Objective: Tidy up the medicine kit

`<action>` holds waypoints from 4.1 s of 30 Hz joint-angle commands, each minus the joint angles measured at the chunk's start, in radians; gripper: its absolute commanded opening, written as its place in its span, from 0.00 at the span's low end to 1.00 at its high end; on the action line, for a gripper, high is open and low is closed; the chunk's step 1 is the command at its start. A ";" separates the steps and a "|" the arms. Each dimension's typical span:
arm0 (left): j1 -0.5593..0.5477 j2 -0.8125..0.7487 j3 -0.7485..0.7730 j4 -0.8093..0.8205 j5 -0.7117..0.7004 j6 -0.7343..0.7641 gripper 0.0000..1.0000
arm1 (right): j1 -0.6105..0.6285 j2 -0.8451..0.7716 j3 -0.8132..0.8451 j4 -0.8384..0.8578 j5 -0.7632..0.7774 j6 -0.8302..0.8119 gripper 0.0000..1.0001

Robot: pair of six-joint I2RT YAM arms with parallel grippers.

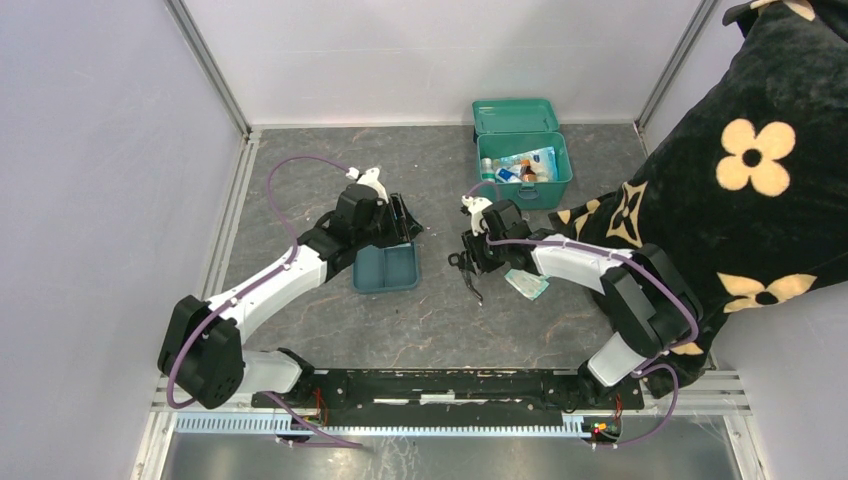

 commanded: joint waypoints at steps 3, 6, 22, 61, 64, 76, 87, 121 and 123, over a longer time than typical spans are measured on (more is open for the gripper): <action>-0.003 -0.025 -0.034 0.147 -0.012 -0.094 0.59 | 0.070 -0.078 -0.029 0.016 0.112 0.087 0.49; -0.003 -0.064 -0.077 0.183 -0.045 -0.117 0.59 | 0.120 -0.055 -0.019 0.011 0.183 0.121 0.52; -0.004 -0.122 -0.132 0.165 -0.094 -0.106 0.61 | 0.185 0.069 -0.029 -0.087 0.304 0.131 0.38; -0.095 0.413 -0.057 0.471 0.120 -0.255 0.59 | 0.111 -0.035 -0.194 0.138 0.124 0.218 0.09; -0.097 0.427 -0.058 0.470 0.112 -0.279 0.58 | 0.108 -0.037 -0.200 0.144 0.122 0.222 0.08; -0.109 0.475 -0.051 0.436 0.080 -0.328 0.56 | 0.095 -0.055 -0.231 0.184 0.103 0.240 0.07; -0.111 0.414 -0.091 0.357 -0.049 -0.335 0.56 | 0.100 -0.121 -0.194 0.113 0.170 0.198 0.36; -0.124 0.358 -0.202 0.493 -0.013 -0.330 0.60 | 0.206 0.060 -0.083 -0.096 0.303 0.120 0.22; -0.126 0.369 -0.200 0.506 0.000 -0.334 0.60 | 0.206 0.051 -0.092 -0.078 0.287 0.129 0.15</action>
